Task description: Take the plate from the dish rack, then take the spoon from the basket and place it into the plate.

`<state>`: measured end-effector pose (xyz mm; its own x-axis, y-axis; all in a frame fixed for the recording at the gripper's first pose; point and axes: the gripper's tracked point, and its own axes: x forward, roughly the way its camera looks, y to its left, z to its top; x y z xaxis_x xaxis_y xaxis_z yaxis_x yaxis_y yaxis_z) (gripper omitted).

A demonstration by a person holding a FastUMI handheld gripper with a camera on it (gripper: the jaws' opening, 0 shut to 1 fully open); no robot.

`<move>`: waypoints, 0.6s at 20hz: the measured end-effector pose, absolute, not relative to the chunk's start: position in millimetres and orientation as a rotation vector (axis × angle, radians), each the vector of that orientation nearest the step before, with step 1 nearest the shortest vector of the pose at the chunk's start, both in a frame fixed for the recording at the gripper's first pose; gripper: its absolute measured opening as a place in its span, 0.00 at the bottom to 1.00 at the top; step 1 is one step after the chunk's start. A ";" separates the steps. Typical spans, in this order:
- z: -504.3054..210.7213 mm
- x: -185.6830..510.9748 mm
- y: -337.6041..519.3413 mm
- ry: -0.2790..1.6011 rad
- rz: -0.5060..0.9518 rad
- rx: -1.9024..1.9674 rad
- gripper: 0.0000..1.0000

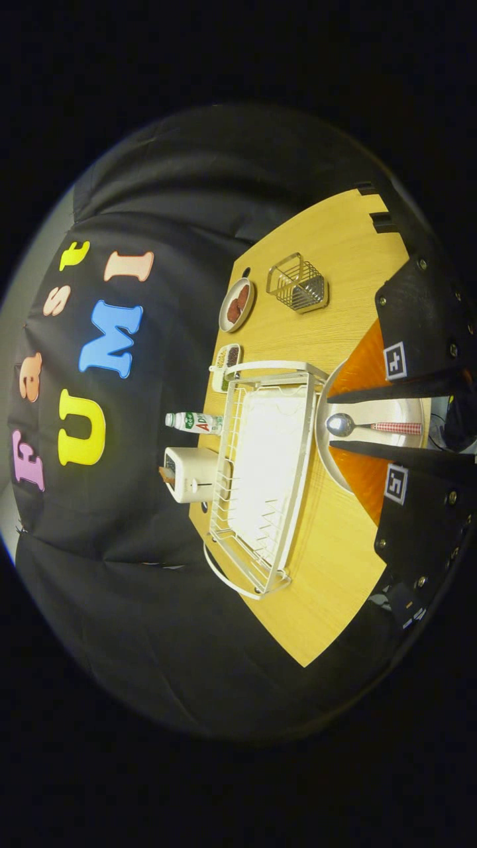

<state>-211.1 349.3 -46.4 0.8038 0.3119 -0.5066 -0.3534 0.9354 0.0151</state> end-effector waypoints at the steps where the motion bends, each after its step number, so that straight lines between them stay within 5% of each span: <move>1: -33.8 -207.4 346.6 0.506 0.351 -0.072 0.32; 12: 108.2 -137.4 289.6 0.230 0.263 0.073 0.33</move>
